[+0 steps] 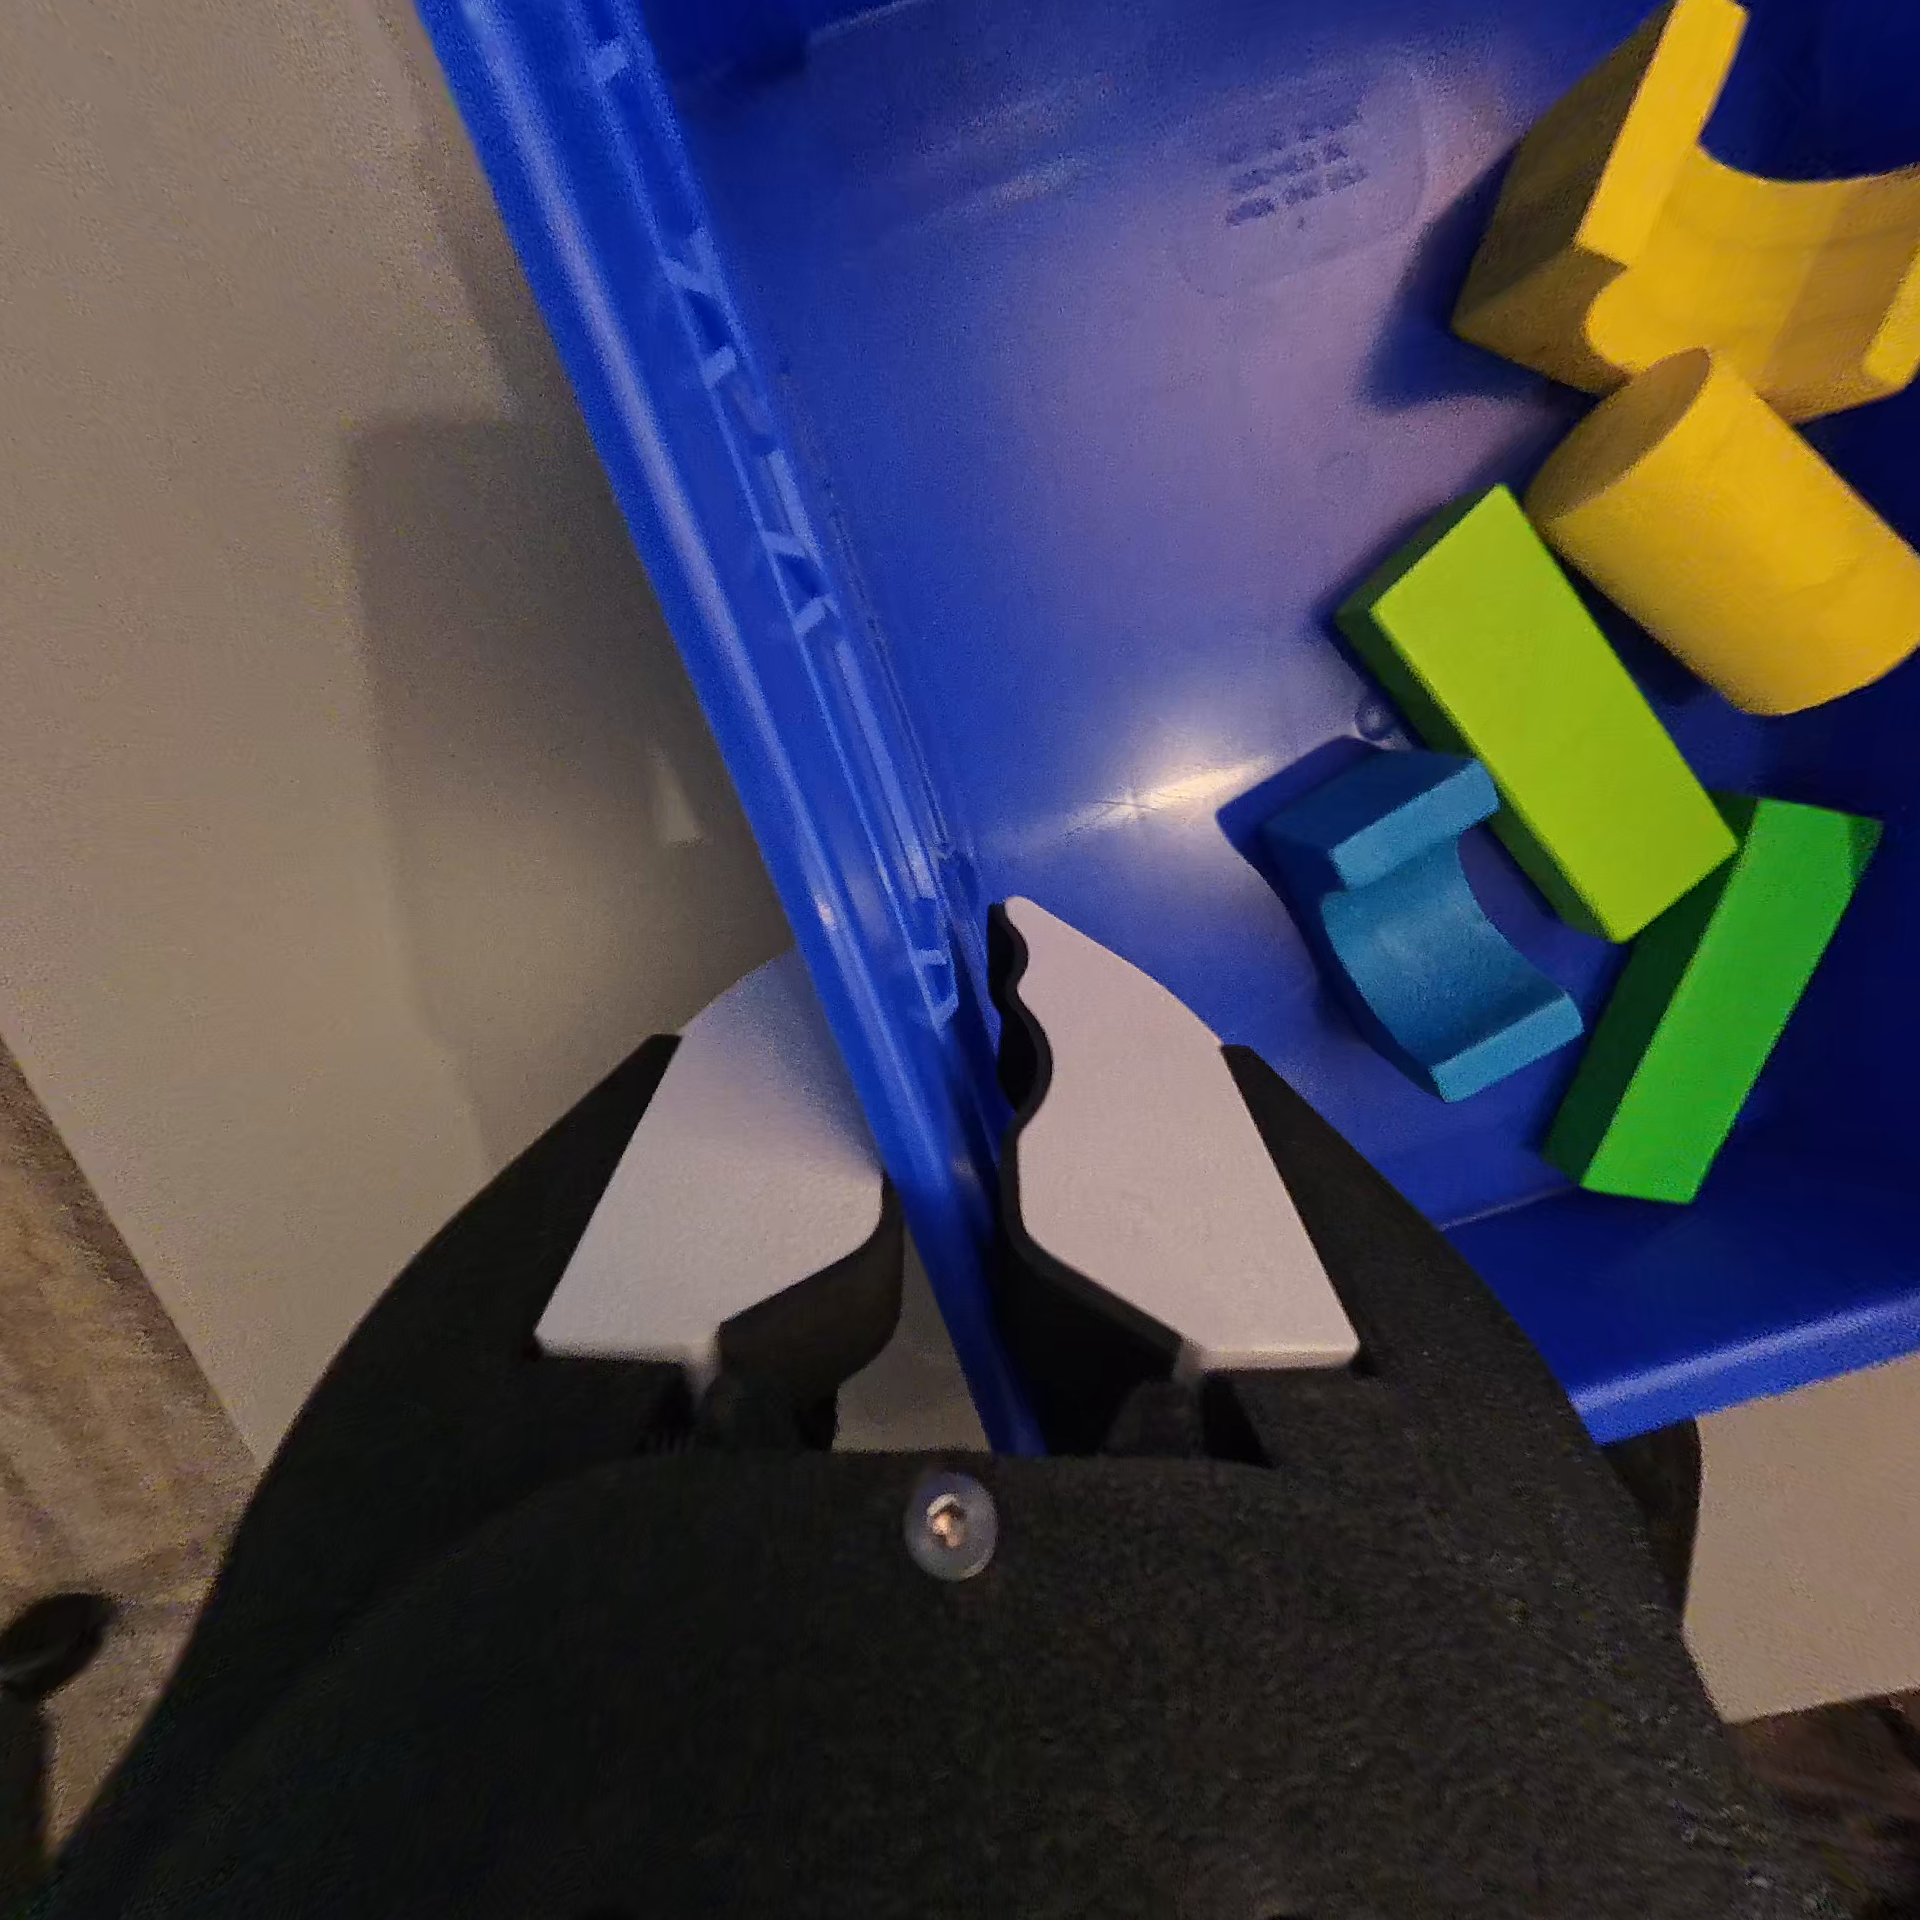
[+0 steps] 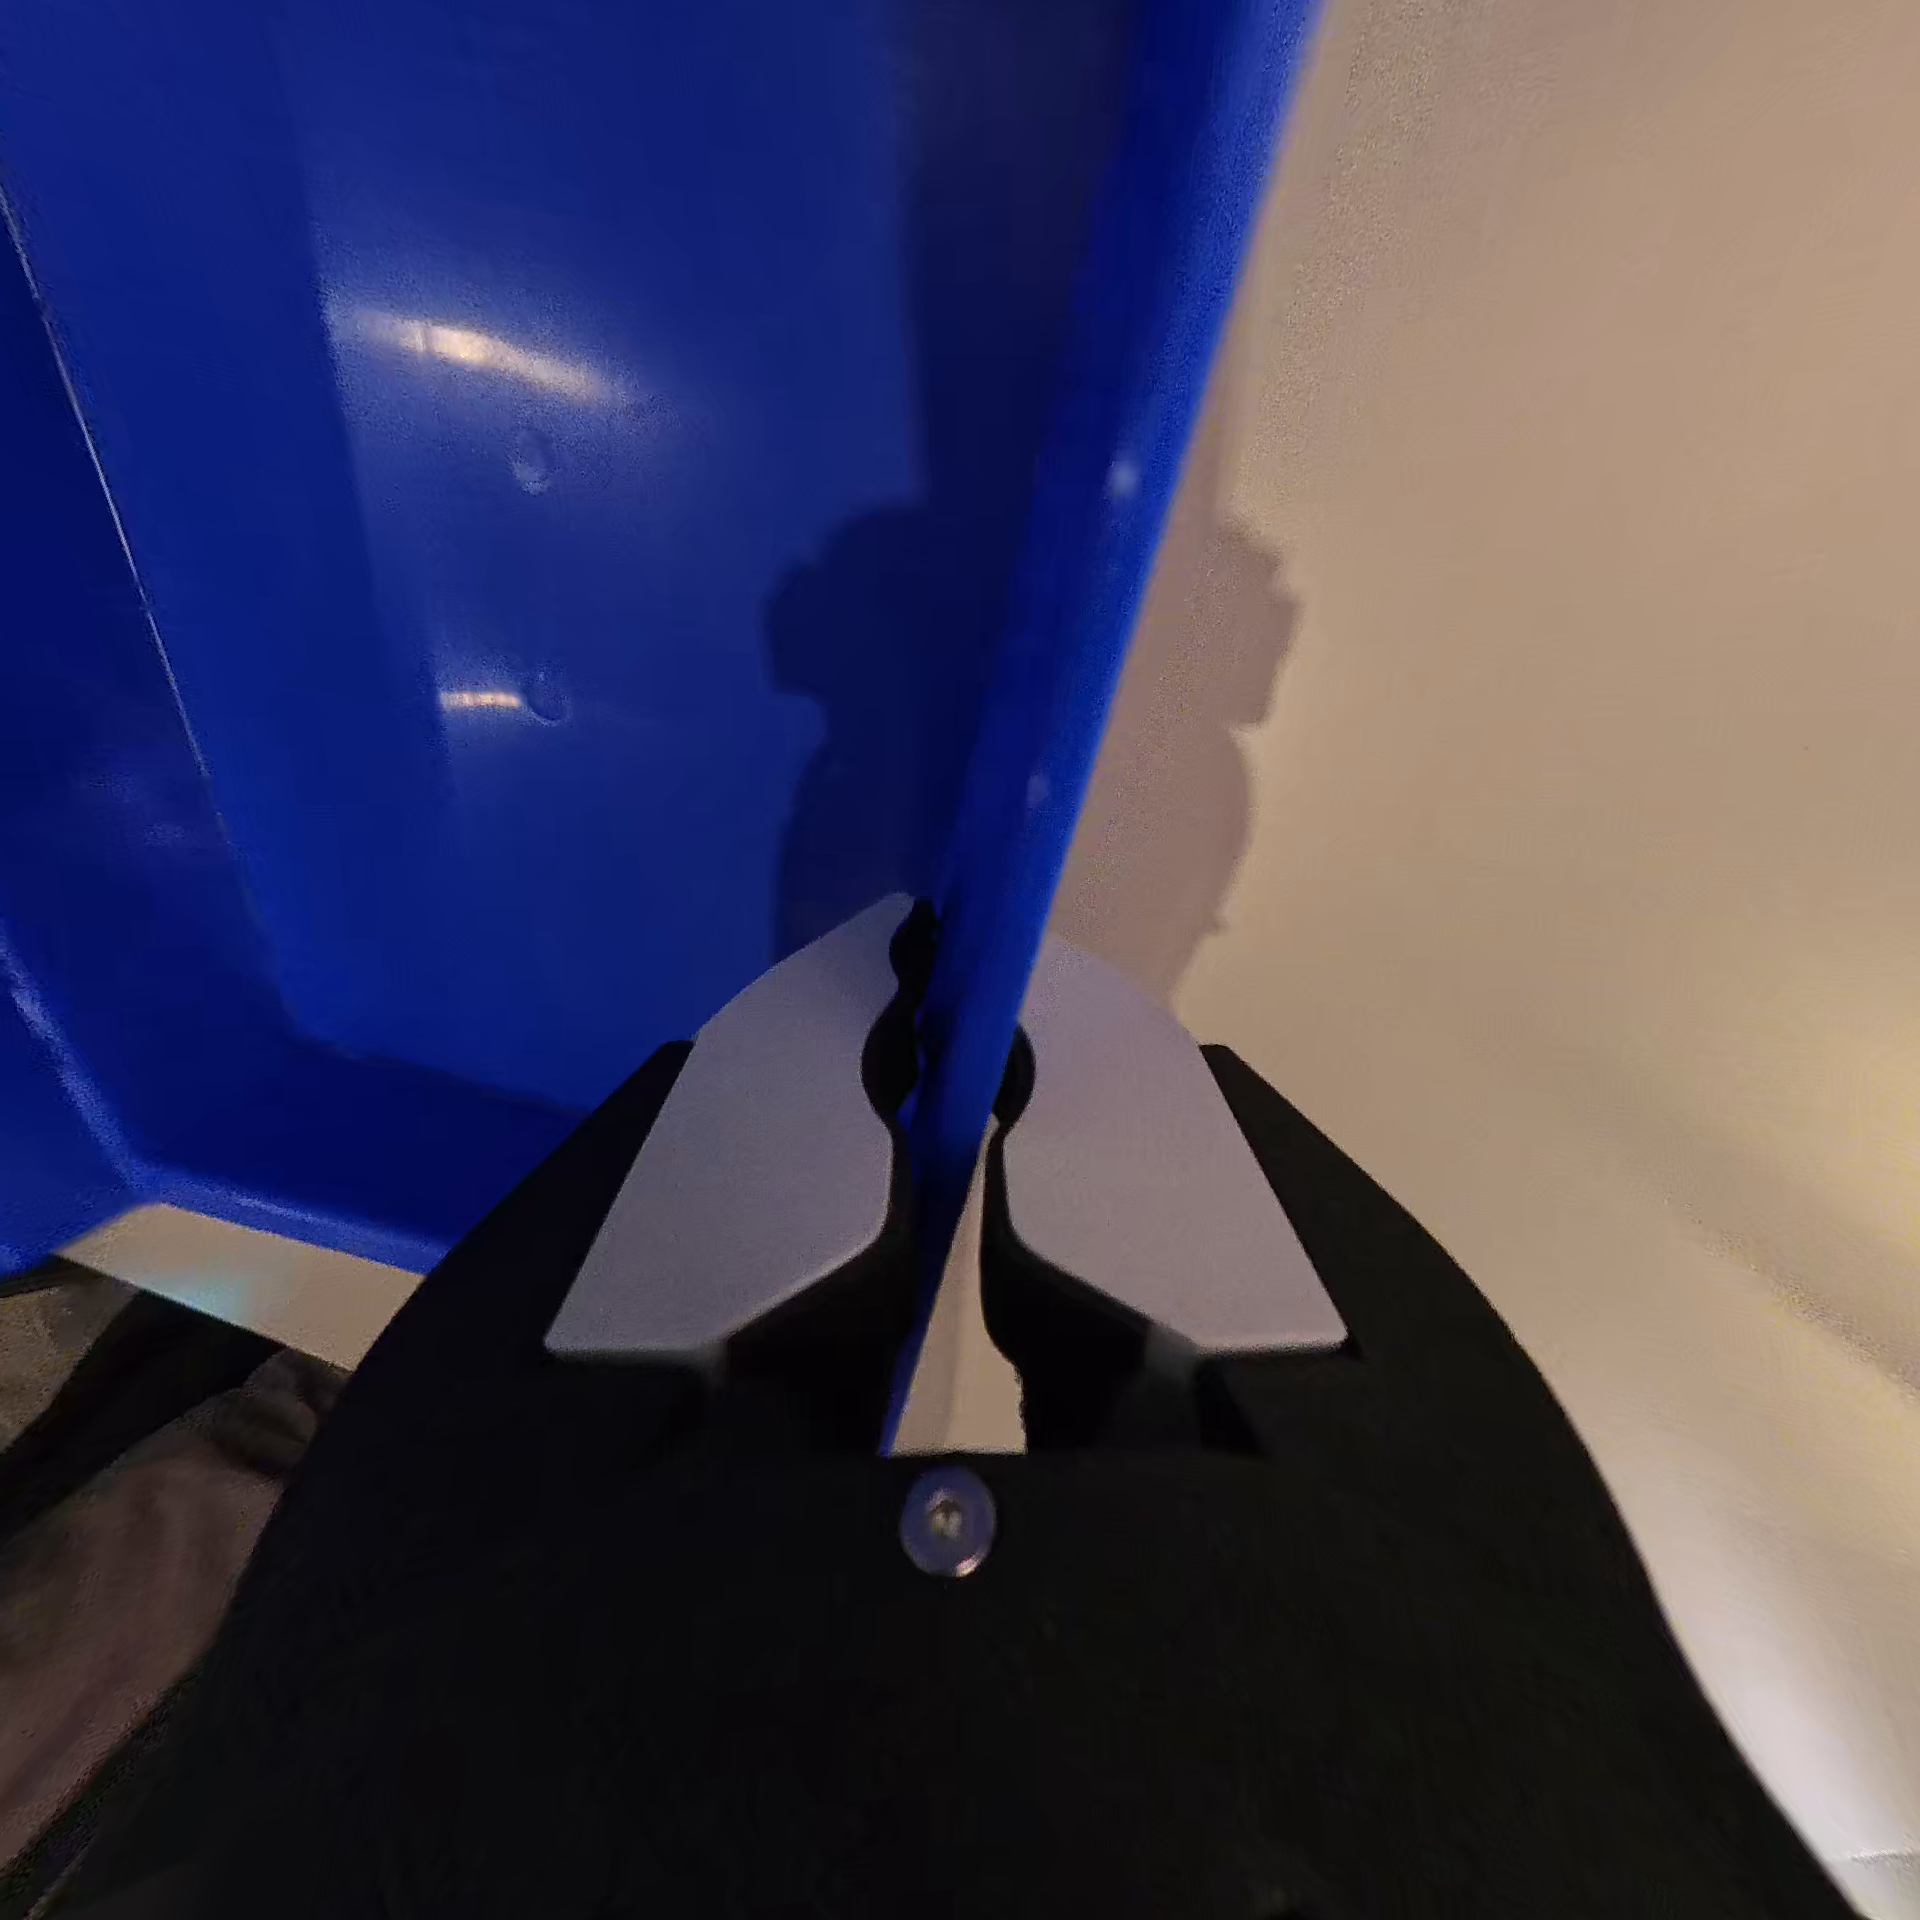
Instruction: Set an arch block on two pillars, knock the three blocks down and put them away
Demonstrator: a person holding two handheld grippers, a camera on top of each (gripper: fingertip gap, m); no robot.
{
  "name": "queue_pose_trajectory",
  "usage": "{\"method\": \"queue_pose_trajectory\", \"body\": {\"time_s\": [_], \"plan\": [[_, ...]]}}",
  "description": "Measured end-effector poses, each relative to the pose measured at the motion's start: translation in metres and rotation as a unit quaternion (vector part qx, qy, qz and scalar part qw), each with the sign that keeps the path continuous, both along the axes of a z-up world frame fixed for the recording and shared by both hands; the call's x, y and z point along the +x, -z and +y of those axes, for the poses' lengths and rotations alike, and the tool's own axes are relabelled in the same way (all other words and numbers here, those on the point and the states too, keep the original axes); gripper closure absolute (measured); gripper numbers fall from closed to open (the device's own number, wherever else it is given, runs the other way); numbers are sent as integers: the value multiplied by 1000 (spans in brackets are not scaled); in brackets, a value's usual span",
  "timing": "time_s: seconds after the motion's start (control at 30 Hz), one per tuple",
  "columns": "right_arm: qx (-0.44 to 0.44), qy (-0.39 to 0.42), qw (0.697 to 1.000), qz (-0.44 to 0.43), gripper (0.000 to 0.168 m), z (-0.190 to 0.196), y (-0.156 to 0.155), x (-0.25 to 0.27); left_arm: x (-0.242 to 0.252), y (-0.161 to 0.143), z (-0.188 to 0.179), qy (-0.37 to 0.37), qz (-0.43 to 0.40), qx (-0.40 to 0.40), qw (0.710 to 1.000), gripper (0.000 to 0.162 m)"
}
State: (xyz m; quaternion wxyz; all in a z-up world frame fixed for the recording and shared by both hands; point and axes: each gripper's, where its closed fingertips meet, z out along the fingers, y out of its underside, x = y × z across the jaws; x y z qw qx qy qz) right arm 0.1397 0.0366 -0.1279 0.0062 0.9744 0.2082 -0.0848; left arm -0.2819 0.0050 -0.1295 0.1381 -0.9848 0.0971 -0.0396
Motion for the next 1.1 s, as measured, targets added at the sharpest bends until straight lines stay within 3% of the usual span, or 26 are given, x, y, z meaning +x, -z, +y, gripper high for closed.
{"method": "queue_pose_trajectory", "body": {"time_s": [0.17,0.37,0.73,0.9,1.1], "plan": [[-1,34,999,-13,161,6,1,69,24,1,9,43,18,-2,999,149],[-2,97,995,-19,160,-2,1,170,12,0,4,49,13,3,999,149],[5,198,980,-19,160,-27,2,332,-17,0,-8,-1,-1,-3,1000,150],[-4,218,976,-26,160,-35,3,379,-17,0,-8,-5,4,-5,1000,150],[6,217,976,-21,161,-40,3,388,-16,0,-10,-10,3,-6,1000,150]]}}
